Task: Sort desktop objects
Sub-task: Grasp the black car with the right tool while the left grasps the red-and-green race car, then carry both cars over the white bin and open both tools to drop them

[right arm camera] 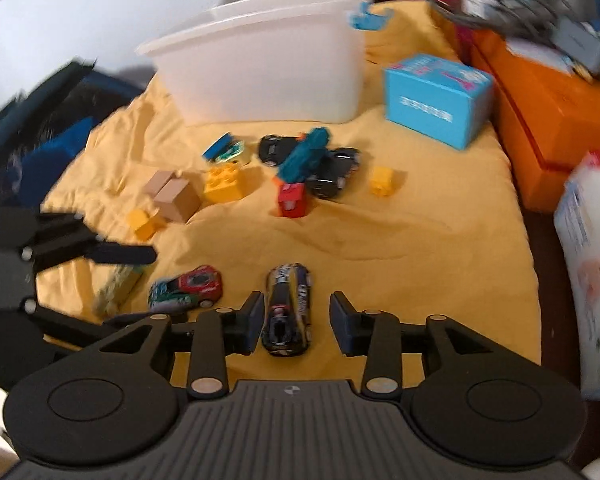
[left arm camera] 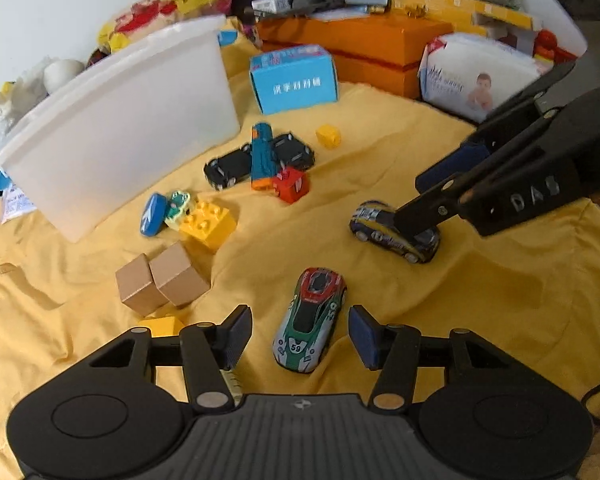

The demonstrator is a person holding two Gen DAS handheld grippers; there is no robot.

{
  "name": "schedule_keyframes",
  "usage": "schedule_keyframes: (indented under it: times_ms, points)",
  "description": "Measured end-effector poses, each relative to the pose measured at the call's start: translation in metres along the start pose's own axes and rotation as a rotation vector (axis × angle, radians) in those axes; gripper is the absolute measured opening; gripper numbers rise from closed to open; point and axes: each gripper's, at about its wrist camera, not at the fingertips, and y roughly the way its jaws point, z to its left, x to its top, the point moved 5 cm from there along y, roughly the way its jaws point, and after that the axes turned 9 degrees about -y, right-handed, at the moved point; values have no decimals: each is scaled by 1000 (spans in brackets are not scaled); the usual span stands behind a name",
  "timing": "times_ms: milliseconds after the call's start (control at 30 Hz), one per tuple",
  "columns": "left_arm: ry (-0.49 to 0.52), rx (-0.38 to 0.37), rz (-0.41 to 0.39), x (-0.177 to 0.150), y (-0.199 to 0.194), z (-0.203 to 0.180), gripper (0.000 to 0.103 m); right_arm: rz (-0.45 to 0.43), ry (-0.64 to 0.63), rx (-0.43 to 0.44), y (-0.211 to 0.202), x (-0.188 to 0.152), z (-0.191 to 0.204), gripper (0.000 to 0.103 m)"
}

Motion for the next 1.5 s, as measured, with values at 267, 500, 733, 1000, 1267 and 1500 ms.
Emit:
schedule_keyframes:
  times_ms: [267,500,733,1000,1267,1500]
  points:
    - [-107,-80,25,-1,13,6,42,55,-68,-68,29,-6,12,39]
    - [-141,-115,10,-10,-2,4,34,81,-137,-67,21,-12,21,33]
    - [-179,-86,-157,41,-49,35,34,3,-126,-72,-1,16,15,33]
    - [-142,78,-394,151,-72,109,34,-270,-201,-194,-17,137,1,33]
    - [-247,145,-350,217,-12,170,34,-377,-118,-278,28,239,-16,33]
    - [-305,129,-272,198,9,179,47,-339,-155,-308,53,232,-19,38]
